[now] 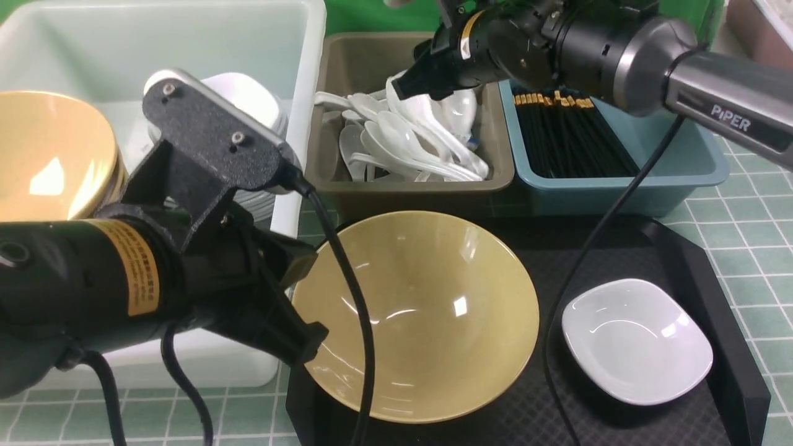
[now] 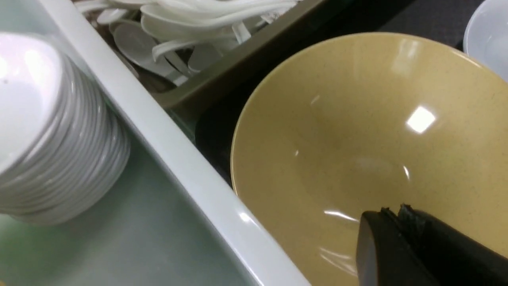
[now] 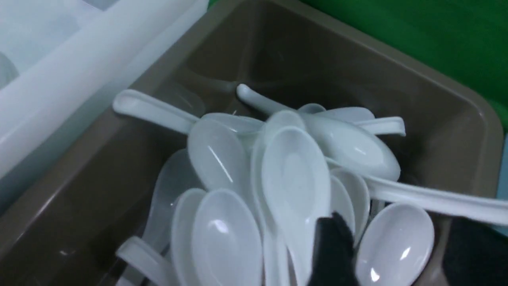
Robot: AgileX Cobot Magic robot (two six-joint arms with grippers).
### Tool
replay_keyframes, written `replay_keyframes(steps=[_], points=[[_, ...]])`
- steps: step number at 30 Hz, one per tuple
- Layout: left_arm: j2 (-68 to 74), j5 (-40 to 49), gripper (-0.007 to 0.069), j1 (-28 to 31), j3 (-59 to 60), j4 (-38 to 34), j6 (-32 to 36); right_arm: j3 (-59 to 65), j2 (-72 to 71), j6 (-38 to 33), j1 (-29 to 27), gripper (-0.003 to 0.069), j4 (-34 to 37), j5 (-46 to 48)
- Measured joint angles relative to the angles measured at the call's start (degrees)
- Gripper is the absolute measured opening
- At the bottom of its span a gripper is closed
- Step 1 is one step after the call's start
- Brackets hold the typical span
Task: On blue table put chopsticks spoon bowls plates into blue grey white boxes.
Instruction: 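Place the white spoon into the bin of spoons with the right gripper, then grasp the large bowl on the tray by its rim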
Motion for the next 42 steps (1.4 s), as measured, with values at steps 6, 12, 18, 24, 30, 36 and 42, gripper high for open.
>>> replay_keyframes(steps=[6,12,18,24,30,36,42], points=[[0.83,4.36,0.0001,0.00,-5.12,-5.99,1.12,-5.95,-3.89,-4.14,0.91,0.0569,0.11,17.66],[8.55,17.59,0.0001,0.91,-17.53,-7.36,7.92,-10.79,-9.94,-15.03,3.71,0.0574,0.33,34.25],[17.84,26.24,0.0001,11.01,-27.74,-16.85,18.87,-8.74,-15.51,-21.28,5.68,0.0574,1.63,41.99],[24.25,26.44,0.0001,16.78,-32.52,-28.86,32.20,4.61,-26.50,-20.06,5.68,0.0566,8.65,42.19],[30.98,27.99,0.0001,16.02,-36.84,-28.60,33.61,18.59,-35.61,-18.38,5.75,0.0549,10.85,42.27],[39.90,32.20,0.0025,16.02,-44.94,-23.77,32.52,33.13,-45.26,-15.45,5.75,0.0521,10.98,42.20],[46.97,34.05,0.0169,16.02,-48.62,-20.12,32.52,37.78,-48.91,-14.90,5.75,0.0503,11.01,42.25]])
